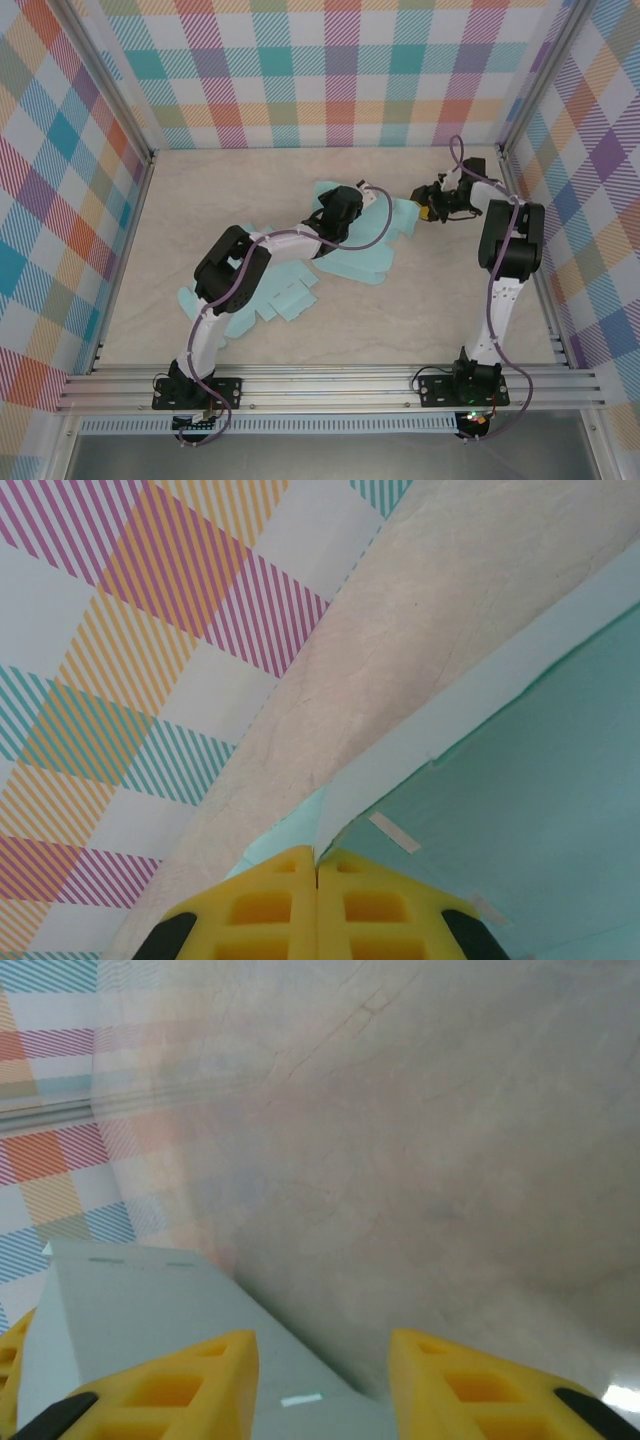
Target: Fold the paper box
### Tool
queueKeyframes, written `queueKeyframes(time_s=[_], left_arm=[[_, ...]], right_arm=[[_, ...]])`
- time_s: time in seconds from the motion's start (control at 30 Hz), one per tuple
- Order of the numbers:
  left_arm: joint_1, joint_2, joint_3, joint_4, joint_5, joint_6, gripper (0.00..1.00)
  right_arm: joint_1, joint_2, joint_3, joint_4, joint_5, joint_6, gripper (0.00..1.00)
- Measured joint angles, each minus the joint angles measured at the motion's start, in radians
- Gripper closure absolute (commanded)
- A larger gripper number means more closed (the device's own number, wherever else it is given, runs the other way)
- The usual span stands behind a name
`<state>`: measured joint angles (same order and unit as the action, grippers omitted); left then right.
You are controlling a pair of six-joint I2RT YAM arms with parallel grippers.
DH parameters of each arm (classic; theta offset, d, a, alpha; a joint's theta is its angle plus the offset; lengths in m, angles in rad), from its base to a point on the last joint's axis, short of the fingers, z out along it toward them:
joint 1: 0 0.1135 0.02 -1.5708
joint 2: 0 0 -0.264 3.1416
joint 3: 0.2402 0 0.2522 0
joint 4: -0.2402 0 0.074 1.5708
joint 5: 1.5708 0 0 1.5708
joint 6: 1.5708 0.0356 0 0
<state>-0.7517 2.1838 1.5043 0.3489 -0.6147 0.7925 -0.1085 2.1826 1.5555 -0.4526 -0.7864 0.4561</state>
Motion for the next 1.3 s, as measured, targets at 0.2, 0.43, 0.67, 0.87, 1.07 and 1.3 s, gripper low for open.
queueKeyframes(time_s=[0.2, 0.43, 0.67, 0.87, 1.07, 1.3], left_arm=[[0.006, 0.003, -0.011, 0.032, 0.000, 0.035, 1.00], [0.016, 0.003, -0.012, 0.050, 0.000, 0.035, 1.00], [0.016, 0.003, -0.032, 0.055, 0.000, 0.035, 1.00], [0.016, 0.003, -0.049, 0.055, 0.000, 0.035, 1.00], [0.018, 0.003, -0.057, 0.055, 0.000, 0.034, 1.00], [0.018, 0.003, -0.057, 0.055, 0.000, 0.031, 1.00]], right_arm=[[0.024, -0.083, -0.072, 0.055, 0.012, 0.008, 0.60], [0.035, -0.139, -0.154, 0.112, 0.042, 0.032, 0.59], [0.039, -0.178, -0.222, 0.137, 0.077, 0.037, 0.56], [0.043, -0.190, -0.241, 0.143, 0.106, 0.037, 0.57], [0.050, -0.198, -0.263, 0.145, 0.113, 0.025, 0.56], [0.064, -0.255, -0.300, 0.135, 0.116, -0.006, 0.55]])
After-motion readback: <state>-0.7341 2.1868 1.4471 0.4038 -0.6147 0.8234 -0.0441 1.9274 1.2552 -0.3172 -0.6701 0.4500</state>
